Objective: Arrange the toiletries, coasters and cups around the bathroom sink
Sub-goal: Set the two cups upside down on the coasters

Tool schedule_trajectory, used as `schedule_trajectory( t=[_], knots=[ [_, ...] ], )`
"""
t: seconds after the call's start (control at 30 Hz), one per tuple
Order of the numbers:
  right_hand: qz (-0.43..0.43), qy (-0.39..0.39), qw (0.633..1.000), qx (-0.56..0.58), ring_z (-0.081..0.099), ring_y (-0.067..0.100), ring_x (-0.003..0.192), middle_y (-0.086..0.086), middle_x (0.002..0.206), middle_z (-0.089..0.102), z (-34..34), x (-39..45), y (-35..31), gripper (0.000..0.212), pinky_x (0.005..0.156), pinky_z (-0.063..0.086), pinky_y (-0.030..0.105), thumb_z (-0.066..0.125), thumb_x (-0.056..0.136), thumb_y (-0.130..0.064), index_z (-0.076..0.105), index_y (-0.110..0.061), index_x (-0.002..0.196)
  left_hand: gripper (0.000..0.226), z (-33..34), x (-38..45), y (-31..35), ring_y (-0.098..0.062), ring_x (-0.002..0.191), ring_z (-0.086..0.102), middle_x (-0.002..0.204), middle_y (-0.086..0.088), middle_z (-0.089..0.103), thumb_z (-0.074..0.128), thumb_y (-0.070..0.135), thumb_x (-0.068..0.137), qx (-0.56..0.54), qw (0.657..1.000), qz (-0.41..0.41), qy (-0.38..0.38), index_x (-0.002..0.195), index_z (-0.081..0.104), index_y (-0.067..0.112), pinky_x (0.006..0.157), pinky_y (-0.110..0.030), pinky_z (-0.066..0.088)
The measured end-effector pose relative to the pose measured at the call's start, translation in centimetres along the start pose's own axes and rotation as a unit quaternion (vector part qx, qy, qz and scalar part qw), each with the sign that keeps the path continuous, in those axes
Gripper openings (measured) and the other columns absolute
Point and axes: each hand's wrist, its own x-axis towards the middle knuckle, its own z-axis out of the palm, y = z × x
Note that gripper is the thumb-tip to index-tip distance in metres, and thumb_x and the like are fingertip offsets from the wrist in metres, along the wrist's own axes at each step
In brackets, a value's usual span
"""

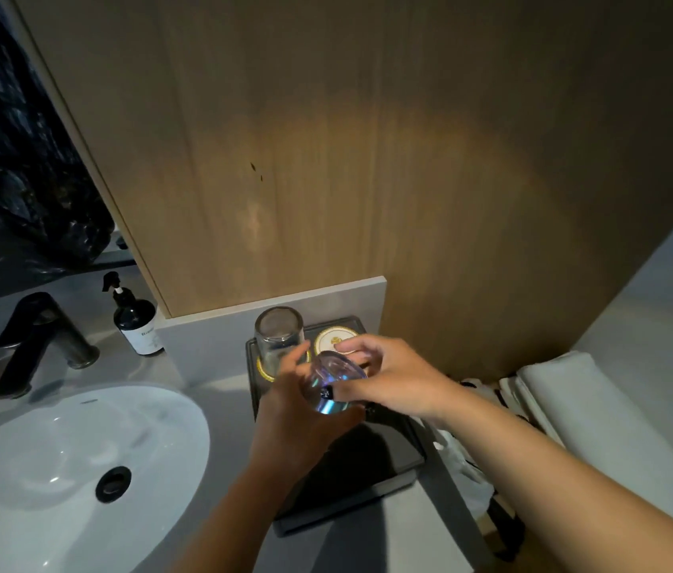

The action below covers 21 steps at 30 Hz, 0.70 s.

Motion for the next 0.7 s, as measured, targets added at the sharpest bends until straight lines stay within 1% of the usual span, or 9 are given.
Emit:
schedule_trajectory(
  t=[0.07, 0.13, 0.23, 0.3, 0.37, 0.43, 0.53, 0.63, 0.7],
  knots=[
    [0.007, 0.018, 1.0, -0.002, 0.066, 0.012, 0.094, -0.003, 0.108, 0.068, -0.6, -0.1, 0.6, 0.068, 0.09, 0.054, 0.035, 0.087, 0.056, -0.032, 0.062, -0.026, 0.119, 0.094, 0.8, 0.2, -0.4, 0.015, 0.093, 0.062, 0.098, 0.029, 0.062, 0.091, 0.028, 0.058, 0.0, 1.0, 0.023, -0.007, 0.136, 0.039, 0.024, 0.073, -0.006, 0.049],
    [0.008, 0.033, 0.999, -0.021, 0.066, 0.011, 0.094, -0.003, 0.108, 0.068, -1.4, 0.0, 0.9, 0.072, 0.089, 0.055, 0.033, 0.086, 0.054, -0.033, 0.061, -0.024, 0.122, 0.087, 1.4, 0.4, -0.9, 0.008, 0.094, 0.064, 0.104, 0.023, 0.063, 0.089, 0.027, 0.059, -0.007, 0.999, 0.029, -0.017, 0.13, 0.04, 0.031, 0.072, -0.01, 0.052],
    [0.007, 0.052, 0.997, -0.056, 0.066, 0.008, 0.092, -0.006, 0.104, 0.068, -3.4, 0.3, 0.6, 0.065, 0.087, 0.051, 0.027, 0.085, 0.06, -0.027, 0.061, -0.021, 0.12, 0.079, 1.8, 0.5, -2.1, -0.003, 0.103, 0.065, 0.117, 0.016, 0.063, 0.086, 0.03, 0.063, -0.023, 1.0, 0.015, -0.015, 0.129, 0.044, 0.034, 0.084, -0.016, 0.054],
    [0.001, 0.076, 0.994, -0.079, 0.064, 0.007, 0.092, -0.008, 0.1, 0.069, -5.2, 0.8, -0.1, 0.051, 0.085, 0.049, 0.026, 0.084, 0.063, -0.024, 0.064, -0.023, 0.111, 0.07, 1.9, 0.4, -3.0, -0.005, 0.112, 0.057, 0.126, 0.012, 0.057, 0.081, 0.031, 0.071, 0.021, 1.0, 0.009, 0.001, 0.131, 0.044, 0.032, 0.093, -0.02, 0.049],
    [-0.007, 0.098, 0.99, -0.102, 0.063, 0.008, 0.094, -0.008, 0.098, 0.068, -6.9, 1.4, -0.7, 0.044, 0.079, 0.047, 0.025, 0.083, 0.065, -0.025, 0.067, -0.024, 0.106, 0.056, 2.1, 0.4, -4.0, -0.007, 0.117, 0.051, 0.133, 0.008, 0.051, 0.073, 0.027, 0.082, 0.067, 0.998, 0.019, -0.007, 0.13, 0.045, 0.032, 0.099, -0.029, 0.047],
    [-0.014, 0.124, 0.984, -0.125, 0.061, 0.01, 0.096, -0.008, 0.099, 0.066, -8.0, 2.4, -1.2, 0.046, 0.08, 0.047, 0.026, 0.083, 0.065, -0.026, 0.068, -0.023, 0.108, 0.05, 2.3, 0.5, -5.0, -0.006, 0.126, 0.044, 0.14, 0.007, 0.044, 0.065, 0.023, 0.089, 0.103, 0.993, 0.042, -0.036, 0.134, 0.045, 0.029, 0.107, -0.035, 0.043],
    [-0.017, 0.147, 0.975, -0.166, 0.059, 0.012, 0.103, -0.008, 0.106, 0.065, -8.5, 4.3, -1.6, 0.056, 0.089, 0.048, 0.03, 0.084, 0.061, -0.033, 0.067, -0.022, 0.113, 0.046, 2.9, 1.0, -5.9, -0.005, 0.134, 0.036, 0.146, 0.008, 0.037, 0.058, 0.024, 0.093, 0.142, 0.985, 0.077, -0.066, 0.137, 0.047, 0.022, 0.112, -0.034, 0.038],
    [-0.029, 0.14, 0.968, -0.209, 0.055, 0.015, 0.114, -0.005, 0.117, 0.064, -7.8, 6.2, -1.7, 0.068, 0.096, 0.046, 0.034, 0.083, 0.059, -0.04, 0.064, -0.021, 0.121, 0.048, 3.6, 1.6, -6.0, -0.011, 0.136, 0.033, 0.147, 0.005, 0.033, 0.045, 0.038, 0.094, 0.215, 0.97, 0.097, -0.067, 0.137, 0.046, 0.018, 0.113, -0.033, 0.035],
    [-0.038, 0.137, 0.963, -0.23, 0.055, 0.017, 0.114, -0.004, 0.115, 0.064, -7.0, 7.0, -1.9, 0.066, 0.094, 0.046, 0.032, 0.082, 0.061, -0.039, 0.064, -0.02, 0.122, 0.056, 3.8, 1.8, -5.8, -0.014, 0.138, 0.03, 0.149, 0.002, 0.028, 0.035, 0.047, 0.093, 0.271, 0.956, 0.09, -0.069, 0.14, 0.042, 0.017, 0.116, -0.031, 0.029]
  ],
)
